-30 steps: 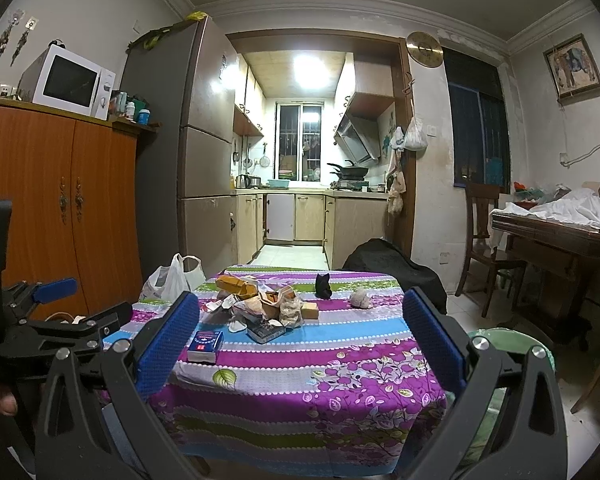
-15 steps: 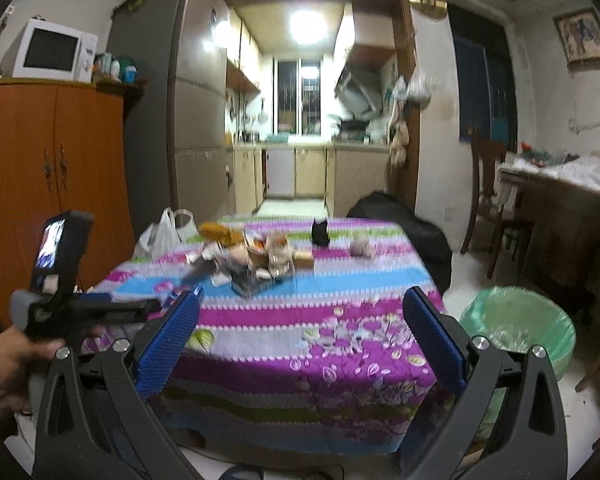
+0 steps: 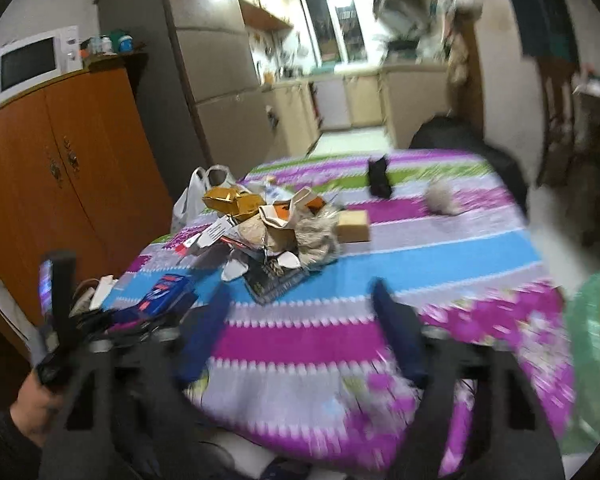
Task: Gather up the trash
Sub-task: 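Grasp the blue medicine box with the left tool while the right tool grasps the clear grain bag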
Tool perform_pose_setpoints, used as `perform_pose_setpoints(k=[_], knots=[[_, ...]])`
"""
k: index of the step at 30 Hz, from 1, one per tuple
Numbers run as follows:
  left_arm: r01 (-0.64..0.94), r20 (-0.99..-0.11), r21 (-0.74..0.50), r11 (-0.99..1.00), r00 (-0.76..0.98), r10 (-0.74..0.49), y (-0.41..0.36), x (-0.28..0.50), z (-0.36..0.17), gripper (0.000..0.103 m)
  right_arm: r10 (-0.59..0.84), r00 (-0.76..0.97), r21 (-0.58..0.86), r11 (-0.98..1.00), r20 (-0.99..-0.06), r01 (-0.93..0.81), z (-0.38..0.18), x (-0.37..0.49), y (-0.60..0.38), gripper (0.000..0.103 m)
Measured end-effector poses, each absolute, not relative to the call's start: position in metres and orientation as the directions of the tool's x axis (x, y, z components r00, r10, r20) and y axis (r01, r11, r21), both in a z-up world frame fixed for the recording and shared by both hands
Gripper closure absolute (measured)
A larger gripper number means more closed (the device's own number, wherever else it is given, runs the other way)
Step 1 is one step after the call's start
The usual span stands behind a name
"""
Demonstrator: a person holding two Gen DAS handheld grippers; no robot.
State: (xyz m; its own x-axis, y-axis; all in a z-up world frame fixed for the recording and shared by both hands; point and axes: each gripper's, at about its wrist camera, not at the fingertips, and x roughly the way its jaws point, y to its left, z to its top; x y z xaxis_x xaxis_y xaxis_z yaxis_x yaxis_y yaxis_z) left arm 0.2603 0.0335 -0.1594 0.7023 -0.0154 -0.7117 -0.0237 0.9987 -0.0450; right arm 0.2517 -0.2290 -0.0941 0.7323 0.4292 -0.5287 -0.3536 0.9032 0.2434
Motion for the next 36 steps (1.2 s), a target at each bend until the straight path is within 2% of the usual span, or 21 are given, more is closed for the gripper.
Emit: perform_pose_setpoints(k=[3, 7, 13, 14, 15, 16, 19, 25, 31, 36], knots=[[-0.024, -0.697, -0.051, 0.998, 0.716, -0.018, 0.040, 0.256, -0.150, 0.051, 0.456, 0.669, 0.300, 0.890, -0.586, -0.344, -0.112, 0.310, -0.214, 0.048], [-0.020, -0.695, -0.073, 0.997, 0.718, -0.037, 0.047, 0.254, -0.144, 0.051, 0.411, 0.643, 0.301, 0.912, -0.646, -0.280, -0.133, 0.358, -0.205, 0.047], [-0.017, -0.696, -0.085, 0.996, 0.716, -0.047, 0.049, 0.261, -0.145, 0.051, 0.380, 0.623, 0.254, 0.924, -0.683, -0.285, -0.142, 0.380, -0.195, 0.047], [-0.017, -0.695, -0.087, 0.996, 0.717, -0.049, 0.048, 0.261, -0.146, 0.051, 0.378, 0.625, 0.246, 0.925, -0.683, -0.291, -0.142, 0.379, -0.194, 0.049], [-0.016, -0.694, -0.090, 0.996, 0.719, -0.051, 0.047, 0.261, -0.146, 0.051, 0.380, 0.626, 0.243, 0.923, -0.681, -0.297, -0.141, 0.379, -0.194, 0.054], [-0.014, -0.692, -0.092, 0.996, 0.719, -0.054, 0.046, 0.261, -0.146, 0.051, 0.393, 0.624, 0.246, 0.918, -0.676, -0.311, -0.139, 0.377, -0.194, 0.066], [-0.013, -0.678, -0.094, 0.995, 0.733, -0.055, 0.043, 0.258, -0.141, 0.051, 0.391, 0.638, 0.221, 0.917, -0.664, -0.333, -0.133, 0.373, -0.196, 0.073], [0.017, -0.620, -0.075, 0.997, 0.783, -0.060, 0.032, 0.250, -0.111, 0.051, 0.387, 0.717, 0.184, 0.920, -0.580, -0.347, -0.094, 0.329, -0.207, 0.074], [0.123, -0.575, -0.104, 0.987, 0.802, -0.161, -0.001, 0.262, -0.070, 0.051, 0.352, 0.791, 0.127, 0.934, -0.500, -0.335, -0.043, 0.280, -0.229, 0.074], [0.244, -0.532, -0.103, 0.964, 0.806, -0.261, -0.053, 0.278, -0.030, 0.051, 0.280, 0.836, 0.089, 0.959, -0.472, -0.270, -0.005, 0.260, -0.266, 0.074]])
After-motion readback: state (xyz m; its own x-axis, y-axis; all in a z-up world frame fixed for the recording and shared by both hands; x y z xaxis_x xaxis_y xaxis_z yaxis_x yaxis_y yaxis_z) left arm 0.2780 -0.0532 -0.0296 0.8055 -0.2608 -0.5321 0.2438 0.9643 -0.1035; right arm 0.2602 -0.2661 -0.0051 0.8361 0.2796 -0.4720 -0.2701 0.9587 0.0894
